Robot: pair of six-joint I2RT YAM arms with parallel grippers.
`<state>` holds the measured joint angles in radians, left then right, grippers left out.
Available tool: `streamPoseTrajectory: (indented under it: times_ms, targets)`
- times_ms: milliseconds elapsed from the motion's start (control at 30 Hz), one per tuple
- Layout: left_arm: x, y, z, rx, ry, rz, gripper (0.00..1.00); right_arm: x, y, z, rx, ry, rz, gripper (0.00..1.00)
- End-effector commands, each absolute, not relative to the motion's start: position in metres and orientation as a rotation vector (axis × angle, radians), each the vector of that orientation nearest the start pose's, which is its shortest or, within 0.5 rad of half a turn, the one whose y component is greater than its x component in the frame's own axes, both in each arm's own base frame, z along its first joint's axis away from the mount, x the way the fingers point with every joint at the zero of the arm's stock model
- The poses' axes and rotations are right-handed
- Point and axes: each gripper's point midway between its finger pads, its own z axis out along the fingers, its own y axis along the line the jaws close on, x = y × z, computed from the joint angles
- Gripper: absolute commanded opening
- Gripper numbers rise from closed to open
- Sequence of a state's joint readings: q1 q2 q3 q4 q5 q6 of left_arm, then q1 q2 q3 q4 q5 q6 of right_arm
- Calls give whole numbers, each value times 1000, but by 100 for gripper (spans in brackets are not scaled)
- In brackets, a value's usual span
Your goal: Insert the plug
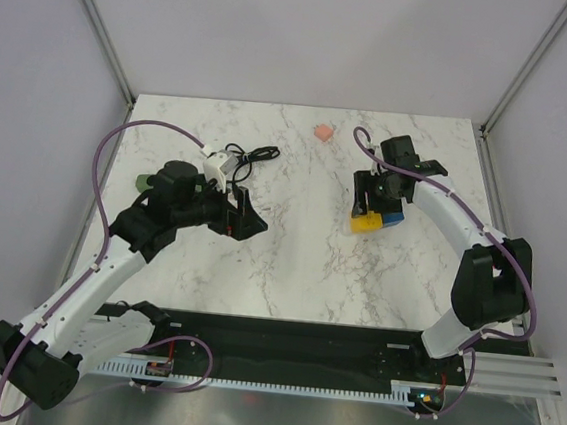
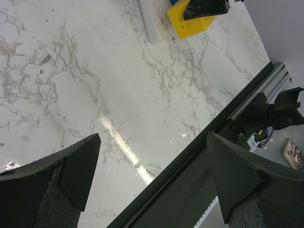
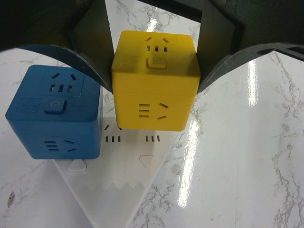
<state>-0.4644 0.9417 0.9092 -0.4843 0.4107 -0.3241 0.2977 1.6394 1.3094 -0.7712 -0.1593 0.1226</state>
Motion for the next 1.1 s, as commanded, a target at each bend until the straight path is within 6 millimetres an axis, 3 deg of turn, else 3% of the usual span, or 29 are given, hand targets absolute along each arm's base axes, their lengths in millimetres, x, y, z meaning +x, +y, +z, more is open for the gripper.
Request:
streamPoseTrajectory:
  times_ms: [0,733,1067]
  targets:
    - [226,-200,233,446,2096,-852,100,356,141,130,-315,2604,341,0]
    - [227,-202,233,450,2100,-855,100,360,147,100,-332,2617,312,0]
    - [227,-202,232,448,2102,-856,100,353,137,83,-349,2660,184,0]
